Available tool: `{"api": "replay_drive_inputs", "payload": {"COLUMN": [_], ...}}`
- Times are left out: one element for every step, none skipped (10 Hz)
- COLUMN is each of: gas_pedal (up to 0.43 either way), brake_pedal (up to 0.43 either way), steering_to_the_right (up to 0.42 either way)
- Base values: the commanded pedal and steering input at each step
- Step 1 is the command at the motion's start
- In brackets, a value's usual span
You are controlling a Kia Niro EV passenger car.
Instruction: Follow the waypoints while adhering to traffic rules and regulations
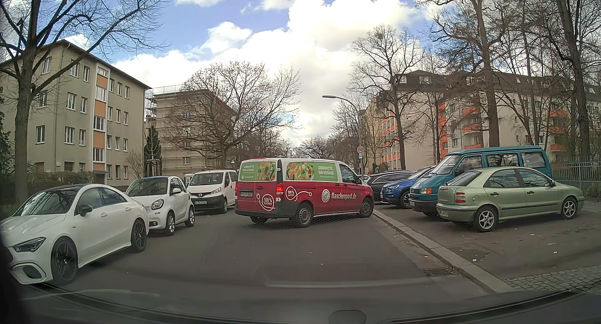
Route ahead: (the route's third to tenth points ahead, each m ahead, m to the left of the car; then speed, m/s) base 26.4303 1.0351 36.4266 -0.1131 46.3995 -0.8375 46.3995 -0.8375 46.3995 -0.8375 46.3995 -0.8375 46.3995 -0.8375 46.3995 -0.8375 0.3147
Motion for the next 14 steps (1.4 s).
{"api": "replay_drive_inputs", "payload": {"gas_pedal": [0.000, 0.000, 0.000, 0.000, 0.000, 0.000, 0.000, 0.000, 0.000, 0.000, 0.000, 0.000, 0.000, 0.000], "brake_pedal": [0.037, 0.037, 0.030, 0.037, 0.037, 0.043, 0.061, 0.134, 0.152, 0.177, 0.189, 0.201, 0.207, 0.220], "steering_to_the_right": [-0.002, -0.002, -0.002, -0.002, -0.002, -0.002, -0.002, -0.003, -0.003, -0.003, -0.003, -0.003, -0.003, -0.003]}}
